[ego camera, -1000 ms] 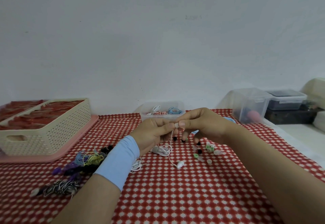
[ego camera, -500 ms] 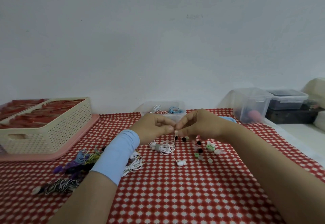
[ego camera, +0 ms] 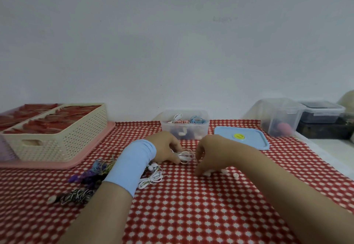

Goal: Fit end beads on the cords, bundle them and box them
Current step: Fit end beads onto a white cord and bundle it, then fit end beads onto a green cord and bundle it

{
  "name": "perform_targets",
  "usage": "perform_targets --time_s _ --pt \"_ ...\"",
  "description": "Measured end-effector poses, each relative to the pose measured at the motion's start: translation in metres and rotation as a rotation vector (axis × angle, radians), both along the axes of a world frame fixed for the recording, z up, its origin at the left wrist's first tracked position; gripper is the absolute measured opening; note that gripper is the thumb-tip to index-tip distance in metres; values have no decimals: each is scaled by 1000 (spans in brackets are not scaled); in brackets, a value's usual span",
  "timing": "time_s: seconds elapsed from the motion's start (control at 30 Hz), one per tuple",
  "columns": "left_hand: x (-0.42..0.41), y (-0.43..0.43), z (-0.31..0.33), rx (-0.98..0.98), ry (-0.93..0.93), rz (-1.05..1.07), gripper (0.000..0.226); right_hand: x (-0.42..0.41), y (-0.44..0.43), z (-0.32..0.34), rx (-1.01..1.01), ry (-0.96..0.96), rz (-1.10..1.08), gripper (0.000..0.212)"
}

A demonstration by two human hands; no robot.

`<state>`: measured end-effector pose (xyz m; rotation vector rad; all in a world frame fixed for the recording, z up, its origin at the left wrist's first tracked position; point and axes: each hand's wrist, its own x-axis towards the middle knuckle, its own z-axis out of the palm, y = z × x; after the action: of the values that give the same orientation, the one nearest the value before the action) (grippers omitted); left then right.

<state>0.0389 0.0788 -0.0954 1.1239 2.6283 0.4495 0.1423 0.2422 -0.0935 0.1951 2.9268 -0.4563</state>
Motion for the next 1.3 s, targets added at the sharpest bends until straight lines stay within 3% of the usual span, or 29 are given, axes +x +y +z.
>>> perform_targets --time_s 0.07,0.2,0.4,0.5,0.6,0.93,1.1,1.2,1.3 --pt "-1 -4 2 27 -9 -1 32 -2 1 -2 24 9 -11 21" --pt "-3 -7 8 112 -11 -2 30 0 8 3 9 58 -20 16" --pt "-14 -5 27 373 49 70 25 -12 19 21 -269 364 -158 20" --pt "-35 1 47 427 117 119 28 -33 25 38 -265 499 -187 3" --pt "-57 12 60 456 168 182 27 -63 32 55 -219 566 -181 4" --pt "-96 40 33 143 190 237 20 -145 43 32 57 366 -129 15" --pt "-99 36 26 204 254 188 13 -145 42 22 30 372 -86 21" --pt "-95 31 22 123 206 141 16 -140 34 19 114 287 -29 23" --pt "-89 20 23 175 222 129 20 -135 29 22 183 252 -23 28"
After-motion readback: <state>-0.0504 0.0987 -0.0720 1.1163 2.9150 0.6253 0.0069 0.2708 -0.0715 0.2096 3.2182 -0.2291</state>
